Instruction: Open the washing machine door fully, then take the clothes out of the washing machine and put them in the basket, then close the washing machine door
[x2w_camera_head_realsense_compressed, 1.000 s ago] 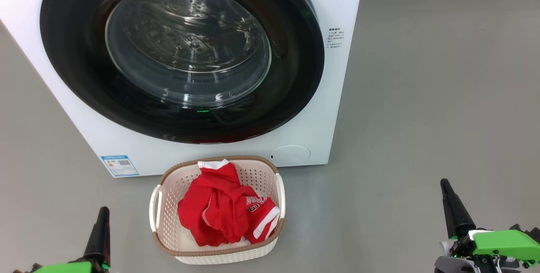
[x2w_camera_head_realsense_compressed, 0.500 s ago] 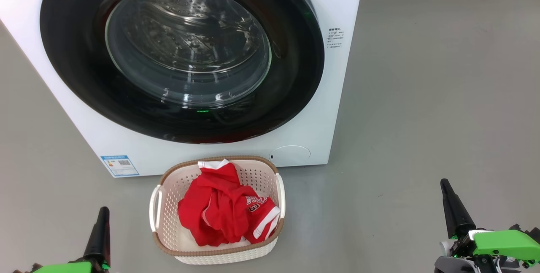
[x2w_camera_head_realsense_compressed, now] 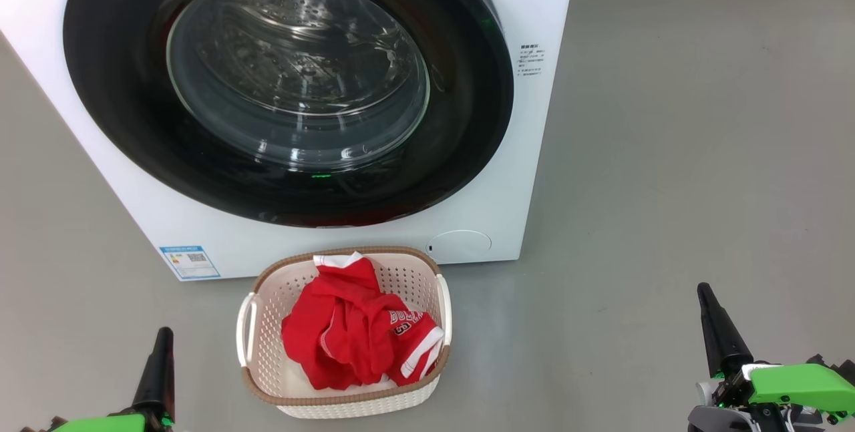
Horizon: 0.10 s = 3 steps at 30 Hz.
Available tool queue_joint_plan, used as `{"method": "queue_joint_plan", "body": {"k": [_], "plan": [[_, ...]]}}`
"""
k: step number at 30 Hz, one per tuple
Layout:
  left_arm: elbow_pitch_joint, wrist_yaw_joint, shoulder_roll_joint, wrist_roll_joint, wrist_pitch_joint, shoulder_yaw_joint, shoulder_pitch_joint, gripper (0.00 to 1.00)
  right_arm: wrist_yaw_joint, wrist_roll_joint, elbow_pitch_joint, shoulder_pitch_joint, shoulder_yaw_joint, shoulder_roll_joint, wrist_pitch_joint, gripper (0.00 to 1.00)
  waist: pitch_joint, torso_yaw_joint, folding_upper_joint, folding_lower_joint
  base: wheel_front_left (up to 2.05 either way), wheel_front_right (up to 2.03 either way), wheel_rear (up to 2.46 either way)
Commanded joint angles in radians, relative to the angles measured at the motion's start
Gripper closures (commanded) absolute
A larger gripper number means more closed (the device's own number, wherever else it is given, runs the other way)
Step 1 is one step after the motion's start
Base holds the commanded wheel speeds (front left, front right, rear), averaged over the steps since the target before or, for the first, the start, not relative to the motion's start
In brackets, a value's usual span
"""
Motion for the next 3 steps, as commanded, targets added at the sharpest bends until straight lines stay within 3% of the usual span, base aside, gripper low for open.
{"method": "queue_joint_plan", "body": {"k": [1,3], "plan": [[-0.020,-0.011,0.016,-0.001,0.004,0.034,-0.038,1.00,-0.001,0.011,-0.031,-0.012,0.023,-0.003,0.008,1.00,0.000,0.000,0.0000,0.0000,0.00,0.00,0.00],[-0.020,-0.011,0.016,-0.001,0.004,0.034,-0.038,1.00,-0.001,0.011,-0.031,-0.012,0.023,-0.003,0.008,1.00,0.000,0.000,0.0000,0.0000,0.00,0.00,0.00]]}}
